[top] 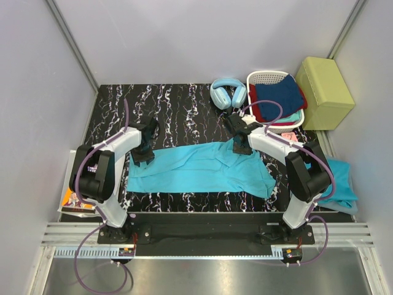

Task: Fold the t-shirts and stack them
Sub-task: Fold the other side of the tshirt into a rectangle

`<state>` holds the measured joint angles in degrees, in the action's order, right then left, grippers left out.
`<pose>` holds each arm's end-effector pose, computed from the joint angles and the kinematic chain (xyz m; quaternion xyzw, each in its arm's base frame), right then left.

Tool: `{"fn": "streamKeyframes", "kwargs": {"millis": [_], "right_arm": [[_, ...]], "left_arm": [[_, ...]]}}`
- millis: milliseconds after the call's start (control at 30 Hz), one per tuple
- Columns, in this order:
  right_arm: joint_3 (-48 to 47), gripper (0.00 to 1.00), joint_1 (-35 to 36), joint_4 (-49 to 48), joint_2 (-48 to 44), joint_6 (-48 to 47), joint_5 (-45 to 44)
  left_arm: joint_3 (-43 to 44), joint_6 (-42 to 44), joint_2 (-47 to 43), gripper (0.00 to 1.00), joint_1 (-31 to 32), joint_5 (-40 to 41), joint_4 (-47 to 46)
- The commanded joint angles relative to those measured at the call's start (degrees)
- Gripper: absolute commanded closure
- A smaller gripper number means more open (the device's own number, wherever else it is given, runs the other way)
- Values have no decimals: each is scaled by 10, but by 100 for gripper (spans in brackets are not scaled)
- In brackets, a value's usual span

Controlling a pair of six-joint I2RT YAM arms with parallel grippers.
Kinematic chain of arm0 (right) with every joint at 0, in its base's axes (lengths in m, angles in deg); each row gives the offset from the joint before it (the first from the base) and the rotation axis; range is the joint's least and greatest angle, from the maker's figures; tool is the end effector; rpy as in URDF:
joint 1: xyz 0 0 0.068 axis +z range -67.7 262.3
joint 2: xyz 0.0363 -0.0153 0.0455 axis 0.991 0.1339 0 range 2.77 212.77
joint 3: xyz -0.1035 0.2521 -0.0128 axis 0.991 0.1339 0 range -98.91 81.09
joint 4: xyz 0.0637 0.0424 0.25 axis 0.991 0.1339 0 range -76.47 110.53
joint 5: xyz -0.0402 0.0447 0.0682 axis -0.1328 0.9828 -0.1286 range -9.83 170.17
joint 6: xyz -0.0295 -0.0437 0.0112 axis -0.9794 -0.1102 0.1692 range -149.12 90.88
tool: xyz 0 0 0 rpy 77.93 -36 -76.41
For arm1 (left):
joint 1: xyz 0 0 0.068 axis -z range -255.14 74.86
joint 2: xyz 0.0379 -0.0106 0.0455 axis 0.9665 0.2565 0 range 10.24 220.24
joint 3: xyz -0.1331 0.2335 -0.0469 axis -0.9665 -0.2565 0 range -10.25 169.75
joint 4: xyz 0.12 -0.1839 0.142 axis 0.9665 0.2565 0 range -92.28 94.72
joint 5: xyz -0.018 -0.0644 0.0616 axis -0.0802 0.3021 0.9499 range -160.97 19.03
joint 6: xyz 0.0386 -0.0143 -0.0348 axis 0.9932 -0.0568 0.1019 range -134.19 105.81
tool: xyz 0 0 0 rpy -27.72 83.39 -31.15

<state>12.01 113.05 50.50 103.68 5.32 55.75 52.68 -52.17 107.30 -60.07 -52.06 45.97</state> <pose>0.3068 0.1654 0.1953 0.0698 0.9589 -0.0784 0.2634 0.2959 -0.0677 0.1810 -0.2062 0.9625 0.1174 0.1319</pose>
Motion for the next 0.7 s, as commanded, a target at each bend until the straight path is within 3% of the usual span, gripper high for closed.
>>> {"fn": "streamKeyframes", "kwargs": {"millis": [0,267,667], "right_arm": [[-19,64,-3,0,-8,10,-14],[-20,64,-3,7,-40,11,-15],[-10,68,-16,-44,16,5,17]], "left_arm": [[13,4,-2,58,3,-9,-8],[14,2,-2,58,4,-8,-8],[15,1,-1,58,8,-4,-4]]}}
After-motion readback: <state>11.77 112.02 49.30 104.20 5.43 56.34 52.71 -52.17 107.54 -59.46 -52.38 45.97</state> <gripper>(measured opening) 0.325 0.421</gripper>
